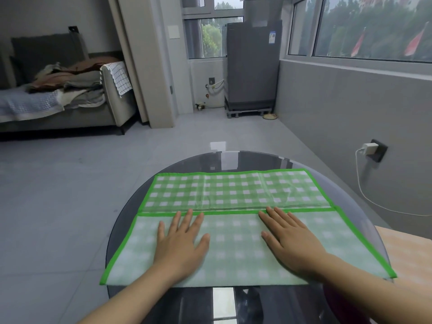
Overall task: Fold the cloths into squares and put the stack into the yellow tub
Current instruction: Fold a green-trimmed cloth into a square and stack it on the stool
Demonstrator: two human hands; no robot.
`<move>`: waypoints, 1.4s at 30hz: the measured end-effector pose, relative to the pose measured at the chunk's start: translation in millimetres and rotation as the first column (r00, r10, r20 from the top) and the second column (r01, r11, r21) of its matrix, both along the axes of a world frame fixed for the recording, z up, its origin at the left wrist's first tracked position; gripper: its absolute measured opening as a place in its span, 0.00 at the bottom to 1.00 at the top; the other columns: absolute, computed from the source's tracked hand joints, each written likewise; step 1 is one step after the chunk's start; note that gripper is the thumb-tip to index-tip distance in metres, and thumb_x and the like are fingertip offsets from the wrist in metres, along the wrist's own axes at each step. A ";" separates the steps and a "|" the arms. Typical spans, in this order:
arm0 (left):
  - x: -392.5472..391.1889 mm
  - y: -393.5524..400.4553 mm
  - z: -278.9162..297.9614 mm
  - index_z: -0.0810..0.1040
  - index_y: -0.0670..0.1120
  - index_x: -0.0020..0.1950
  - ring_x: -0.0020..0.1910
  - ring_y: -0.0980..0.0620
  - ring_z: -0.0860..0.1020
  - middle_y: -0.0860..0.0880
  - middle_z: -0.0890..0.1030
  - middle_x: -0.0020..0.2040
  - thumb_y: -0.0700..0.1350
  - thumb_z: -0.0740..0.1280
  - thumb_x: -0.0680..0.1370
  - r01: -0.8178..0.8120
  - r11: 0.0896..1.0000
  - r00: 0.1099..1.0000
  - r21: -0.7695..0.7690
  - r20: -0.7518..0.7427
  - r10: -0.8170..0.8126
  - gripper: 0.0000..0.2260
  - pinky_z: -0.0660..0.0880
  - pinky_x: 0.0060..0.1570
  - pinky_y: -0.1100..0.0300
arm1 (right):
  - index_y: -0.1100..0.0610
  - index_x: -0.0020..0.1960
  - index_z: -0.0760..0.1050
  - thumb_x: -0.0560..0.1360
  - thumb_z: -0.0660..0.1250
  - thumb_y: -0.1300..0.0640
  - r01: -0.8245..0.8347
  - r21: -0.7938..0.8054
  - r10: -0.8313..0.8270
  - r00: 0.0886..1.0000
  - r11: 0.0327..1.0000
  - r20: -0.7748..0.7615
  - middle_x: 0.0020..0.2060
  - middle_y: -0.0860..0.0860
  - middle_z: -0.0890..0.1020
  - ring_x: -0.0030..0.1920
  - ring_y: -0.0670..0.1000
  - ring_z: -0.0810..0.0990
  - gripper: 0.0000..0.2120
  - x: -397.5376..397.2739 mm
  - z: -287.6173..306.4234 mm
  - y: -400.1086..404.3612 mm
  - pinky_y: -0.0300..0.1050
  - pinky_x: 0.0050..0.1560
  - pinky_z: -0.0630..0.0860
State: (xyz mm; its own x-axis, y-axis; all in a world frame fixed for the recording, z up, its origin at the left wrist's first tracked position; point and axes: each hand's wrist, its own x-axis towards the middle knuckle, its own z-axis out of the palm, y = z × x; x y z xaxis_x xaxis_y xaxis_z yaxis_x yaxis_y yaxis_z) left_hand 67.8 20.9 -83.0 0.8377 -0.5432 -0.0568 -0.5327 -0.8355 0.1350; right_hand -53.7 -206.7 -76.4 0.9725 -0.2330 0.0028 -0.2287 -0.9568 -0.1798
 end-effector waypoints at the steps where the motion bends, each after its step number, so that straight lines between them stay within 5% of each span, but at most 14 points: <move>1: 4.0 7.6 0.0 0.42 0.61 0.76 0.76 0.54 0.37 0.57 0.39 0.77 0.64 0.41 0.77 -0.012 1.000 1.000 -0.005 0.000 0.012 0.28 0.36 0.73 0.45 | 0.46 0.76 0.43 0.80 0.42 0.42 0.000 -0.005 0.000 1.000 1.000 -0.002 0.76 0.44 0.44 0.75 0.43 0.39 0.26 -0.1 -0.6 -0.4 0.41 0.73 0.36; 8: 17.0 35.0 2.7 0.43 0.60 0.77 0.76 0.55 0.36 0.56 0.40 0.78 0.62 0.45 0.80 -0.046 0.998 0.999 -0.037 -0.011 0.046 0.26 0.36 0.74 0.47 | 0.46 0.76 0.46 0.80 0.44 0.42 0.007 0.015 -0.007 1.000 1.000 0.001 0.76 0.45 0.47 0.76 0.45 0.42 0.26 0.7 2.0 2.7 0.42 0.74 0.39; 12: 19.6 27.5 8.9 0.50 0.57 0.77 0.77 0.53 0.41 0.53 0.45 0.79 0.60 0.48 0.80 -0.051 0.992 0.998 -0.114 -0.027 0.048 0.26 0.36 0.74 0.47 | 0.48 0.72 0.62 0.74 0.41 0.37 -0.016 -0.078 0.023 0.996 0.997 0.085 0.71 0.46 0.66 0.71 0.50 0.62 0.32 9.3 10.2 -2.1 0.45 0.70 0.56; 16: 42.6 3.6 19.7 0.61 0.56 0.75 0.77 0.54 0.50 0.52 0.54 0.78 0.57 0.53 0.81 -0.054 0.974 0.998 -0.219 -0.031 0.048 0.21 0.39 0.73 0.48 | 0.51 0.63 0.74 0.77 0.56 0.45 0.002 -0.059 0.009 0.982 0.998 0.189 0.59 0.48 0.77 0.61 0.53 0.73 0.18 35.2 14.8 -16.9 0.47 0.61 0.64; 23: 107.3 -65.1 27.0 0.74 0.52 0.66 0.71 0.55 0.65 0.55 0.71 0.70 0.51 0.58 0.81 -0.030 0.917 1.000 -0.399 -0.014 0.027 0.15 0.44 0.73 0.48 | 0.51 0.64 0.74 0.78 0.59 0.49 0.126 0.038 -0.132 0.953 0.991 0.272 0.62 0.50 0.76 0.63 0.54 0.71 0.16 108.5 12.7 -57.7 0.48 0.62 0.64; 31: 171.7 -110.5 4.8 0.77 0.54 0.63 0.67 0.53 0.69 0.53 0.76 0.64 0.53 0.63 0.78 -0.027 0.901 0.997 -0.433 0.059 0.058 0.14 0.50 0.70 0.51 | 0.53 0.60 0.77 0.77 0.62 0.50 0.256 0.159 -0.297 0.888 0.953 0.351 0.59 0.52 0.79 0.61 0.57 0.73 0.14 171.1 -7.4 -96.2 0.49 0.59 0.66; 38: 191.0 -118.8 6.4 0.83 0.57 0.45 0.58 0.50 0.71 0.54 0.76 0.45 0.53 0.73 0.70 -0.128 0.821 0.988 -0.556 0.000 0.154 0.05 0.58 0.57 0.56 | 0.51 0.49 0.78 0.76 0.64 0.49 0.374 0.128 -0.395 0.885 0.918 0.247 0.52 0.52 0.77 0.59 0.57 0.69 0.08 190.4 -2.3 -104.7 0.49 0.57 0.62; 42: 182.4 -114.1 22.1 0.83 0.56 0.39 0.55 0.52 0.71 0.55 0.79 0.47 0.52 0.73 0.71 -0.119 0.796 0.990 -0.593 -0.008 0.143 0.02 0.56 0.53 0.58 | 0.52 0.45 0.77 0.75 0.65 0.51 0.327 0.185 -0.371 0.876 0.927 0.309 0.48 0.50 0.78 0.57 0.56 0.70 0.05 181.1 6.8 -100.4 0.47 0.56 0.59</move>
State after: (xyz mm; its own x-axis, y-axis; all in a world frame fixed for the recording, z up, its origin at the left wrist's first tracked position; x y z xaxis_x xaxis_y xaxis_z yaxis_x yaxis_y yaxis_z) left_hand 250.2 -93.2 -61.0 0.8984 -0.3462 0.2702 -0.4380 -0.6619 0.6083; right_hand 127.4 -307.1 -69.6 0.7745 -0.5767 0.2600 -0.4496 -0.7909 -0.4151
